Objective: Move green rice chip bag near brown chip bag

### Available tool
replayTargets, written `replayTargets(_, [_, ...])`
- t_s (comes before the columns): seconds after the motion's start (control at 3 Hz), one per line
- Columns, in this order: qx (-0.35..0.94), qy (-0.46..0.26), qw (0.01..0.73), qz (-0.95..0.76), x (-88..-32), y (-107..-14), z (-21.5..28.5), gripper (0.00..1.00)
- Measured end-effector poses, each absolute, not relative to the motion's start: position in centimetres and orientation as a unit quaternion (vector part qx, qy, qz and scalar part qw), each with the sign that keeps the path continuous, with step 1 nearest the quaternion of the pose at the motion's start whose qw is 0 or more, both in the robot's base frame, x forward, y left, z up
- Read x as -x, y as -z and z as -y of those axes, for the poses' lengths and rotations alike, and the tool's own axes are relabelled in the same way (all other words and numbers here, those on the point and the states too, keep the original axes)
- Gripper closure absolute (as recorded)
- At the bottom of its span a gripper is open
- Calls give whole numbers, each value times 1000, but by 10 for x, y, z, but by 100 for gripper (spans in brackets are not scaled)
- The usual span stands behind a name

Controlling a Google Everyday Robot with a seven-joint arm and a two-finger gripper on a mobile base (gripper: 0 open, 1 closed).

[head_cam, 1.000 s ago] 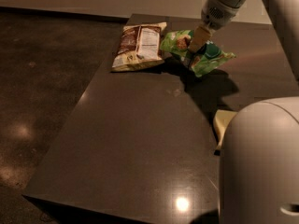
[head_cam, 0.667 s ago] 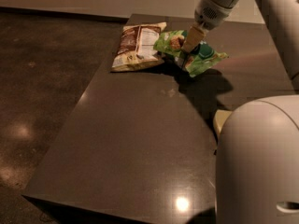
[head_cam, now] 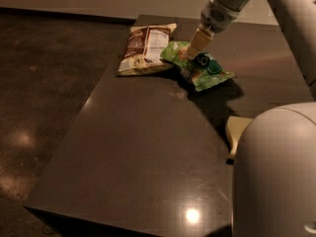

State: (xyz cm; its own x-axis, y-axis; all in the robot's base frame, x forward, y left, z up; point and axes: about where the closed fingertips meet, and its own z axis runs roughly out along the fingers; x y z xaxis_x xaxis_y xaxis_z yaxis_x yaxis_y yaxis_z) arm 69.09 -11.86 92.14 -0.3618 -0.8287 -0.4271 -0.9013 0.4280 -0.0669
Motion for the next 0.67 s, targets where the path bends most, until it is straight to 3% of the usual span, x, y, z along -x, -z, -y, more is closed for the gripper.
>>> replayTargets(0.33, [527,-90,206,-820,-694,-919,116,0])
replayTargets(0.67, [527,-90,206,-820,-694,-919,116,0])
